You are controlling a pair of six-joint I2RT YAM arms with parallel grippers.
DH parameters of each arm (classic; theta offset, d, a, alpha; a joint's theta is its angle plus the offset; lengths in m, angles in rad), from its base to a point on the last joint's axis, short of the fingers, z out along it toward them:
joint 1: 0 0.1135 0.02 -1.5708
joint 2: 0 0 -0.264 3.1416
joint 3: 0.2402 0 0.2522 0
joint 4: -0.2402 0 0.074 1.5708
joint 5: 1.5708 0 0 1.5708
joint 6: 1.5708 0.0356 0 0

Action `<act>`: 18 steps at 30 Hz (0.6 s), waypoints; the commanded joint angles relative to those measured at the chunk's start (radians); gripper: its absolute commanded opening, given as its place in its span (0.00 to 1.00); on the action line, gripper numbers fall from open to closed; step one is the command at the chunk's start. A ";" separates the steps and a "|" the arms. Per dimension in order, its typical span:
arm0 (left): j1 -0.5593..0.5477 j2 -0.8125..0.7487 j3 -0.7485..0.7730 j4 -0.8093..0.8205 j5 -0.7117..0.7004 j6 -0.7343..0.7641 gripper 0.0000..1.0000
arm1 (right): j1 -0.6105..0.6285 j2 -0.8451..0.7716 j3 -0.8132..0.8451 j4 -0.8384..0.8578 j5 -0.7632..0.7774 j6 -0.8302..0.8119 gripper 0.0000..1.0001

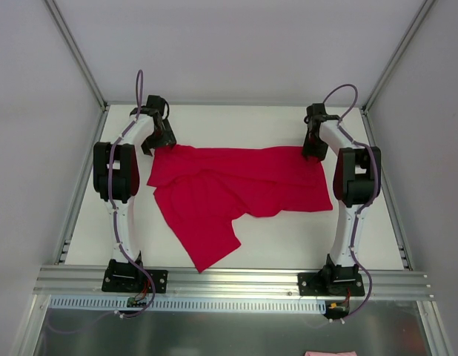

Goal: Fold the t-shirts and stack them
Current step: Fold the flattened tshirt in 1/3 of the way

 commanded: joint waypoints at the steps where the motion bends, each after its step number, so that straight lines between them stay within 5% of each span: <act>1: -0.006 -0.073 -0.002 -0.017 -0.032 0.019 0.75 | -0.009 0.029 0.066 -0.021 -0.038 0.012 0.43; 11: -0.006 -0.082 0.001 -0.022 -0.031 0.019 0.77 | -0.029 0.063 0.120 -0.048 -0.127 -0.007 0.42; 13: -0.006 -0.085 0.001 -0.023 -0.035 0.022 0.77 | -0.030 0.067 0.129 -0.052 -0.136 -0.008 0.35; 16: -0.006 -0.085 0.002 -0.023 -0.040 0.027 0.77 | -0.030 0.075 0.140 -0.057 -0.139 -0.007 0.04; 18: -0.006 -0.082 0.004 -0.026 -0.038 0.025 0.78 | -0.030 0.081 0.149 -0.064 -0.135 -0.005 0.01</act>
